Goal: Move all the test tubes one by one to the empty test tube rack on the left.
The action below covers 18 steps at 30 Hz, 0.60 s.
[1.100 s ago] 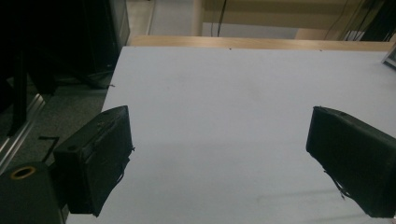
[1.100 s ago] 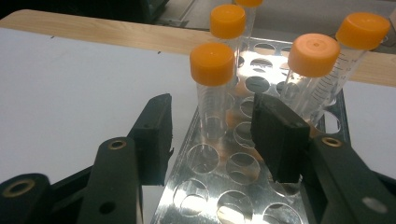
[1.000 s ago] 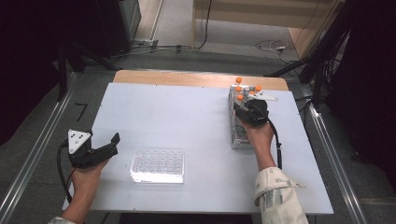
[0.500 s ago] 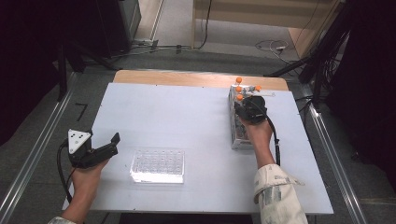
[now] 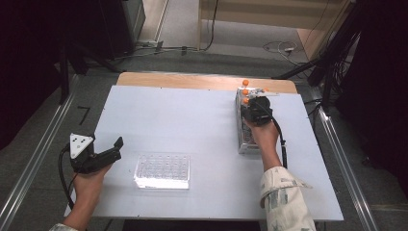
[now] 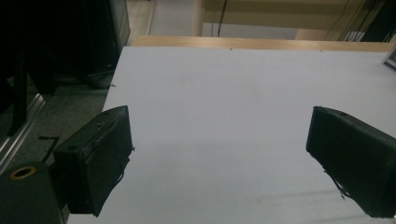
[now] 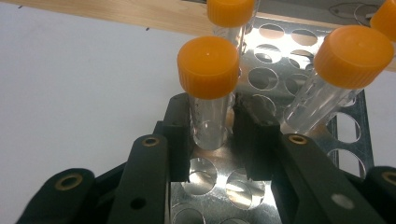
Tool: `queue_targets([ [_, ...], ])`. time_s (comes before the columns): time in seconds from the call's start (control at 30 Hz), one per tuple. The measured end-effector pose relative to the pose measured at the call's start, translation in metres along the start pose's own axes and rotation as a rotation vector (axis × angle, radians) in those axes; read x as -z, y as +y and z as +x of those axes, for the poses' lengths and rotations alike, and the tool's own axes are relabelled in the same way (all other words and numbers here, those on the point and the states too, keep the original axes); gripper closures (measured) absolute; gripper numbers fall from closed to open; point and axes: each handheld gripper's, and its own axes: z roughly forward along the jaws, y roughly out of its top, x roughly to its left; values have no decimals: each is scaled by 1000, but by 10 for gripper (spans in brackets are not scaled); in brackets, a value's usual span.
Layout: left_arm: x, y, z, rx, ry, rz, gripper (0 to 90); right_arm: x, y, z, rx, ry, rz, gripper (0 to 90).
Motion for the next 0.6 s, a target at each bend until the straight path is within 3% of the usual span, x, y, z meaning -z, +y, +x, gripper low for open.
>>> queue_targets([
  [0.6, 1, 0, 0, 1, 2, 1, 73, -2, 1, 0, -3, 0, 4, 715],
])
